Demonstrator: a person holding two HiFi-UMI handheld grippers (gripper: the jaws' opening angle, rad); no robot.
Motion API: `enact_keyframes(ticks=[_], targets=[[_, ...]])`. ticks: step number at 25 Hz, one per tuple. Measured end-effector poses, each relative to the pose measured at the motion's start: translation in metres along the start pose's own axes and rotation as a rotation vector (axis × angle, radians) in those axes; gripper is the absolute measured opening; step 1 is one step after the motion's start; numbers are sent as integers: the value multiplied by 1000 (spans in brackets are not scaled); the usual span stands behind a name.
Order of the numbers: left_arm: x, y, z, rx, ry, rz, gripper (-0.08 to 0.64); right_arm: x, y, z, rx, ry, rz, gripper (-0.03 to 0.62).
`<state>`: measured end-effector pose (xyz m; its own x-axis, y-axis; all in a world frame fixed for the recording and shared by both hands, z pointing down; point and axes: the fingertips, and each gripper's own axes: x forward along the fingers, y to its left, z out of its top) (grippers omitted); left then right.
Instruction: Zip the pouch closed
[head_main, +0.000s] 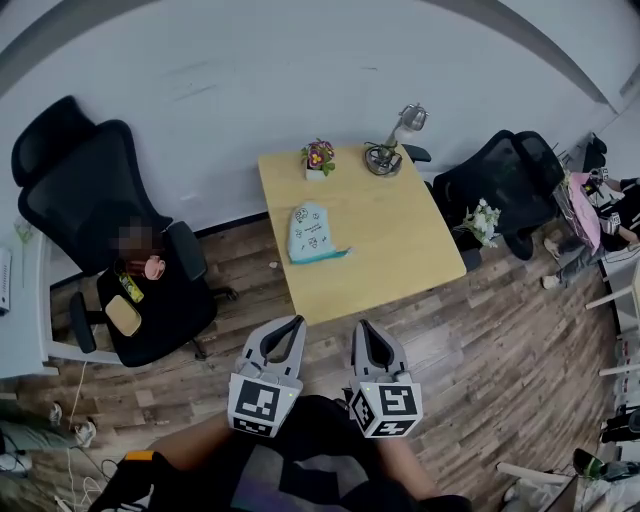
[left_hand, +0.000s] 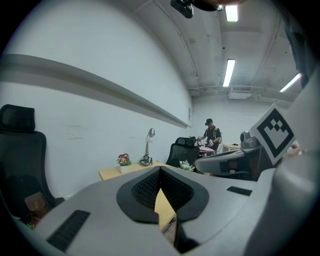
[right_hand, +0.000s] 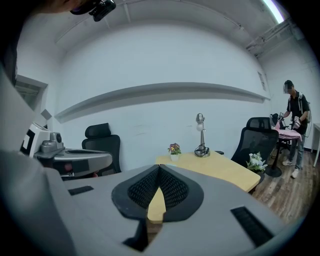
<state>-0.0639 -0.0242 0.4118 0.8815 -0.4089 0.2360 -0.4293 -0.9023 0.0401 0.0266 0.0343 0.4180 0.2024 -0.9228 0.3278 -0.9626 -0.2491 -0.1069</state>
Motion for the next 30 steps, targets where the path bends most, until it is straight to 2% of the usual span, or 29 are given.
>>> enact_keyframes(ticks=[9,17,22,30], targets=[[19,27,-4,-15,9,58,9,40,-12,8,-23,16,38,15],[63,54,-2,-15,19,181,9,99,-43,9,-60,48,141,15],[97,68,3,-32,44,262,9,132,-71,11,-160,82,222,17],[157,68,-13,16,85,307,11,180,-109,-5,-341,159,386,18]])
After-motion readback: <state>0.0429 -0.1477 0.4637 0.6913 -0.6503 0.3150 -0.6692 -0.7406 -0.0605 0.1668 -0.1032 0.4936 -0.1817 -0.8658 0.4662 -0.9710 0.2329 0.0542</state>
